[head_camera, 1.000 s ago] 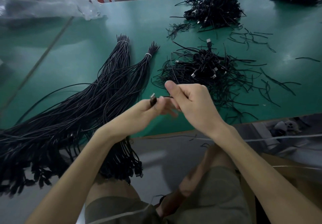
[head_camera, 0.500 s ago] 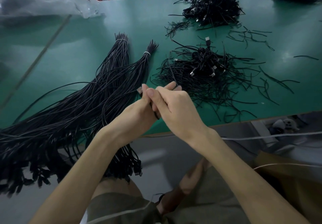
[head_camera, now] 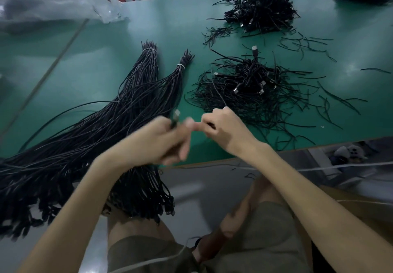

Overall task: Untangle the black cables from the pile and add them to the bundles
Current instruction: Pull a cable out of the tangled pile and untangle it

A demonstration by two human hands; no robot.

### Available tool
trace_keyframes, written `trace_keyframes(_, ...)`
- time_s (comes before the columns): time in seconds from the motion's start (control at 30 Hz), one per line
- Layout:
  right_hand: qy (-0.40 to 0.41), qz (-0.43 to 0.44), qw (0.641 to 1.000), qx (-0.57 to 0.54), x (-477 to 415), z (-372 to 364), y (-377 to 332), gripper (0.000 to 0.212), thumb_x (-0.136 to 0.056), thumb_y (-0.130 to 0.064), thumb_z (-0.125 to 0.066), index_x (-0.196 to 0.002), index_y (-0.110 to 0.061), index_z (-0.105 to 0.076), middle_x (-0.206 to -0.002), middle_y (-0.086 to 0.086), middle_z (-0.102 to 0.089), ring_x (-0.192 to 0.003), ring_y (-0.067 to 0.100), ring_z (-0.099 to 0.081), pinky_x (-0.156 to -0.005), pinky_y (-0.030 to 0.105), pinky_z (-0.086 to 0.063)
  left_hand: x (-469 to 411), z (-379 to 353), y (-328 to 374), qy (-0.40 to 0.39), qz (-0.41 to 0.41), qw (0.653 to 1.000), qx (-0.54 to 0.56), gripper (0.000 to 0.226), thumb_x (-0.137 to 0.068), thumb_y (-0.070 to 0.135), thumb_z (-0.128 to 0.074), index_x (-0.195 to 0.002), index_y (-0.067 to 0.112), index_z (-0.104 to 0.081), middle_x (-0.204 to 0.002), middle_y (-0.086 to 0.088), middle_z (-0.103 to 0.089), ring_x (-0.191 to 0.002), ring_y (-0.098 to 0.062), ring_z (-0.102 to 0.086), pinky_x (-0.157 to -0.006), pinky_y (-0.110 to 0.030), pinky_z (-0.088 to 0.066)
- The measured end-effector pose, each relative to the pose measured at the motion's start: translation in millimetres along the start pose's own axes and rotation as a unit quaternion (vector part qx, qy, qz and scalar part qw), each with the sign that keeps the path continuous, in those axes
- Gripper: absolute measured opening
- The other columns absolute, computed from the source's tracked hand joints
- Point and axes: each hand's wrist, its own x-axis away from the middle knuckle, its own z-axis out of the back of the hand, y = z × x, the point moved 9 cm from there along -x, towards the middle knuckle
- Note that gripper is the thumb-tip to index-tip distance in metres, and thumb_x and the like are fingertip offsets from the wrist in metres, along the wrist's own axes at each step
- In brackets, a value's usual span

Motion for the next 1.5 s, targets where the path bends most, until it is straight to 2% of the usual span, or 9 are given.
trace_keyframes(0.17,0.062,0.021,0.986,-0.153,-8.6,17.2,-24.4,0.06,-0.106,-0.043,-0.05,-0.054,-0.013,-0.048,-0.048,-0.009,-0.046,-0.048,0.01,-0.047,-0.062,0.028,-0.04,-10.2,13.8,-26.9,0.156,0.061,0.97,-0.178,0.039,-0.106,0.042,-0.045,-0.091,0.026,-0.076,-0.083,0.008,-0.078,-0.082,-0.014,-0.074,-0.079,-0.036,-0.055)
trace_keyframes(0.37,0.072,0.002,0.948,-0.309,1.4,4.2,-44.1,0.059,-0.109,-0.035,-0.046,-0.055,-0.012,-0.041,-0.049,-0.007,-0.039,-0.047,0.005,-0.038,-0.055,0.016,-0.032,-17.3,30.3,-23.2,0.228,-0.05,0.933,0.275,0.062,-0.109,0.053,-0.022,-0.141,0.014,-0.059,-0.139,0.001,-0.066,-0.134,-0.014,-0.058,-0.117,-0.033,-0.04)
trace_keyframes(0.47,0.021,-0.015,0.954,-0.3,10.0,-20.2,-47.0,0.056,-0.108,-0.04,-0.046,-0.058,-0.016,-0.039,-0.052,-0.007,-0.038,-0.05,0.006,-0.033,-0.054,0.022,-0.03,-16.8,39.1,-4.1,0.215,-0.089,0.881,0.411,0.067,-0.111,0.048,-0.016,-0.134,0.004,-0.06,-0.13,-0.006,-0.071,-0.121,-0.018,-0.066,-0.101,-0.029,-0.053)
trace_keyframes(0.57,0.007,-0.039,0.957,-0.287,10.5,-25.4,-33.9,0.058,-0.106,-0.05,-0.044,-0.061,-0.016,-0.032,-0.056,-0.001,-0.031,-0.052,0.01,-0.027,-0.055,0.028,-0.025,-5.7,45.4,21.4,0.142,-0.134,0.852,0.486,0.059,-0.112,0.048,-0.024,-0.082,0.021,-0.067,-0.061,0.014,-0.055,-0.05,-0.002,-0.046,-0.051,-0.019,-0.034)
trace_keyframes(0.7,0.061,-0.087,0.96,-0.259,2.4,-5.7,-7.0,0.061,-0.107,-0.043,-0.049,-0.057,-0.016,-0.026,-0.054,0.001,-0.024,-0.051,0.011,-0.02,-0.053,0.032,-0.017,7.8,31.6,31.9,0.101,-0.092,0.97,0.2,0.065,-0.108,0.056,-0.032,-0.055,0.023,-0.052,-0.042,0.008,-0.035,-0.038,-0.011,-0.027,-0.042,-0.019,-0.025)
trace_keyframes(0.9,0.145,-0.046,0.95,-0.271,-5.7,24.8,-26.2,0.063,-0.106,-0.039,-0.052,-0.052,-0.021,-0.026,-0.044,-0.011,-0.026,-0.044,0.008,-0.025,-0.048,0.025,-0.024,-7.9,-0.2,7.0,0.083,-0.001,0.986,-0.147,0.051,-0.095,0.059,-0.038,-0.078,0.028,-0.076,-0.067,0.011,-0.073,-0.062,-0.004,-0.067,-0.068,-0.023,-0.051)
trace_keyframes(1.07,0.171,-0.024,0.938,-0.299,4.6,30.9,-43.4,0.06,-0.108,-0.035,-0.049,-0.052,-0.022,-0.033,-0.043,-0.013,-0.038,-0.043,0.006,-0.039,-0.05,0.018,-0.033,-5.0,3.0,19.7,0.169,-0.1,0.979,-0.058,0.039,-0.104,0.039,-0.033,-0.089,0.044,-0.069,-0.082,0.042,-0.065,-0.081,0.018,-0.062,-0.073,0.0,-0.042)
trace_keyframes(1.27,0.151,-0.028,0.93,-0.334,24.5,18.8,-53.2,0.055,-0.11,-0.037,-0.041,-0.056,-0.027,-0.043,-0.051,-0.007,-0.037,-0.049,0.012,-0.03,-0.049,0.034,-0.024,-10.2,16.9,3.1,0.213,-0.088,0.969,0.09,0.061,-0.107,0.043,-0.026,-0.15,0.007,-0.049,-0.146,0.001,-0.06,-0.135,-0.01,-0.056,-0.11,-0.019,-0.042)
trace_keyframes(1.5,0.105,-0.054,0.926,-0.359,34.7,-12.1,-51.3,0.051,-0.109,-0.034,-0.046,-0.062,-0.013,-0.048,-0.056,-0.004,-0.045,-0.052,0.01,-0.036,-0.051,0.028,-0.03,-4.7,11.5,10.6,0.226,-0.098,0.913,0.325,0.056,-0.109,0.047,-0.033,-0.117,0.013,-0.076,-0.12,-0.016,-0.074,-0.121,-0.033,-0.067,-0.097,-0.033,-0.054)
